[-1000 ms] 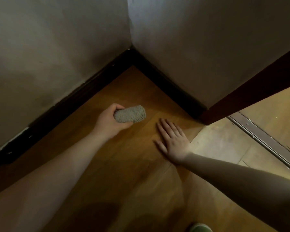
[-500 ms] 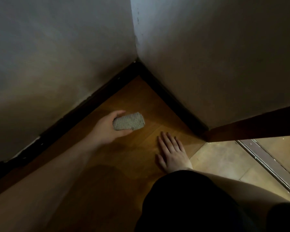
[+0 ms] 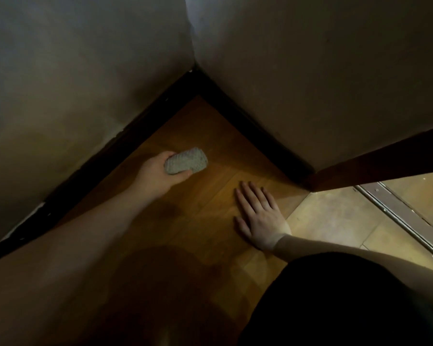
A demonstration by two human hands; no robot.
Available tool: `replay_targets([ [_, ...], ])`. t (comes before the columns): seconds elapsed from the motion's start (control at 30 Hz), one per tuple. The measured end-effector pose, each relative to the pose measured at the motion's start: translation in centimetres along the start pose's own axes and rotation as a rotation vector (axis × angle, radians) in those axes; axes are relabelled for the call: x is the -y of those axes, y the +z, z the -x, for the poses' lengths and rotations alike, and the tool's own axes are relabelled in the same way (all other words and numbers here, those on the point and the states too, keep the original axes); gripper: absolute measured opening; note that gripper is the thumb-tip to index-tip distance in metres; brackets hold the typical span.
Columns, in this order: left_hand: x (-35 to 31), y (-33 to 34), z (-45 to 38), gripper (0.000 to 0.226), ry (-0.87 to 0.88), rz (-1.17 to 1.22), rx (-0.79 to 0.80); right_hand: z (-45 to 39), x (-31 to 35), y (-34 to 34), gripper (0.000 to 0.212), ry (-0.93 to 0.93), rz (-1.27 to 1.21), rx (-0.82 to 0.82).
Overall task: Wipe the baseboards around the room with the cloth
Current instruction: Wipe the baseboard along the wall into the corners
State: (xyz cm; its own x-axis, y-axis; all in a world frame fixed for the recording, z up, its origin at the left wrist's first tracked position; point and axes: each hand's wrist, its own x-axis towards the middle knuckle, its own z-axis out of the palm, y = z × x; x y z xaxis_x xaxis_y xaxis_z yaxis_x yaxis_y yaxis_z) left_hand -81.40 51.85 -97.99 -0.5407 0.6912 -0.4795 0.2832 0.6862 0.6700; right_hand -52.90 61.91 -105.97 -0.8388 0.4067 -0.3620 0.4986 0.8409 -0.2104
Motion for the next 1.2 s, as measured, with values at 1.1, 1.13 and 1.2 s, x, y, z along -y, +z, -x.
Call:
replay_targets([
  [1.1,-3.9,7.7,-6.4,0.051,0.162,-0.193,-0.248,1.1,2.7,0.9,0.075,0.330,-0.208,-0.006],
  [1.13,-4.1,7.8,-6.4,0.052,0.148,-0.163,-0.266,1.0,2.7,1.0,0.075,0.334,-0.204,-0.021],
  [1.2,-4.7,7.8,-6.6,0.054,0.118,-0.127,-0.293,1.0,2.6,1.0,0.075,0.327,-0.208,-0.022],
])
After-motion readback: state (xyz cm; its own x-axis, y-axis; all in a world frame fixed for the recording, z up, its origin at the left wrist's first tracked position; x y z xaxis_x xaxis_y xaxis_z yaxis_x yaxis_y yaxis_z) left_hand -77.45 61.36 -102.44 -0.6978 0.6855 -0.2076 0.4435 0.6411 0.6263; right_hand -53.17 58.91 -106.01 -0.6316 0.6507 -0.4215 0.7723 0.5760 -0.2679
